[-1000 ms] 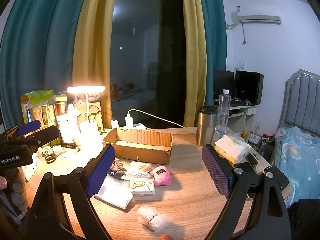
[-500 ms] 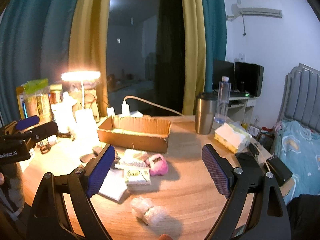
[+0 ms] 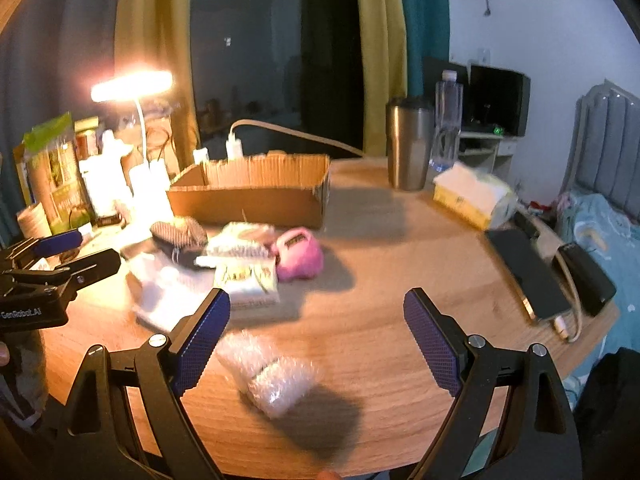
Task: Organize soft objects
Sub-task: 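Lower the right gripper to the bubble-wrap bag and close on it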
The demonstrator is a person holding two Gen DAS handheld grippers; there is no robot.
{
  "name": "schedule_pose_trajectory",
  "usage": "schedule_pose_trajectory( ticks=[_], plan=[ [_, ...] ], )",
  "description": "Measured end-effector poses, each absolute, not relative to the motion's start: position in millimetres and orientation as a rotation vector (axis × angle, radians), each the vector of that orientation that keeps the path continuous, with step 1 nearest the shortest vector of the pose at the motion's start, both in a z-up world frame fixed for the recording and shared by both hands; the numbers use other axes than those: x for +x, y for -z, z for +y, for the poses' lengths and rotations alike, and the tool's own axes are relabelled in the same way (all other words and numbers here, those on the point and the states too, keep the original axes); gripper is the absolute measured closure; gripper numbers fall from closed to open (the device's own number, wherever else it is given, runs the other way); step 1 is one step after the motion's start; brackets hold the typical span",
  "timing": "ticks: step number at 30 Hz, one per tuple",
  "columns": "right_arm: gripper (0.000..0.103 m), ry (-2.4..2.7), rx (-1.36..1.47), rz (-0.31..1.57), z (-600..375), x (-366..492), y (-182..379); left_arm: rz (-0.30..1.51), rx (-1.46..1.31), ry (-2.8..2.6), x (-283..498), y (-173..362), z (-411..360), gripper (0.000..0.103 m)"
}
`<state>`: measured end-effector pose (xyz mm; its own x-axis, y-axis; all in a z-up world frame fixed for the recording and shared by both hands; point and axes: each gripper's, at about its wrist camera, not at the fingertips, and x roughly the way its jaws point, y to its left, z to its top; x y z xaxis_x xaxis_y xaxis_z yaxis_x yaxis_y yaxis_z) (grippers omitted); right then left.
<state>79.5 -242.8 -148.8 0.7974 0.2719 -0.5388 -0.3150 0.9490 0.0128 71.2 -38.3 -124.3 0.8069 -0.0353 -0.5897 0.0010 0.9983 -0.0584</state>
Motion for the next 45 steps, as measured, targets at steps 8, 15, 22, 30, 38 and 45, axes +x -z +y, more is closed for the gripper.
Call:
schedule_pose_trajectory(
  ticks=[8,15,22,30,38,45],
  plan=[
    [0.012,-0.384,-0.079,0.661,-236,88,182,0.740,-0.034,0.036,93,154,-51,0.001],
    [0.012,-0.423,-0.032,0.722,-239,100,202,0.826,0.021,0.022,116,170,-64,0.001],
    [0.012,-0.466,0.002,0.740,-243,107,209,0.914,0.054,0.035,133,188,-74,0.002],
    [0.012,-0.509,0.049,0.753,-248,108,213,0.954,0.049,0.065,139,194,-77,0.002],
    [0.027,-0.546,0.050,0.752,-247,104,213,0.945,0.038,0.110,134,193,-76,0.012],
    [0.052,-0.580,0.016,0.735,-239,98,208,0.912,0.040,0.148,129,186,-81,0.054]
  ],
)
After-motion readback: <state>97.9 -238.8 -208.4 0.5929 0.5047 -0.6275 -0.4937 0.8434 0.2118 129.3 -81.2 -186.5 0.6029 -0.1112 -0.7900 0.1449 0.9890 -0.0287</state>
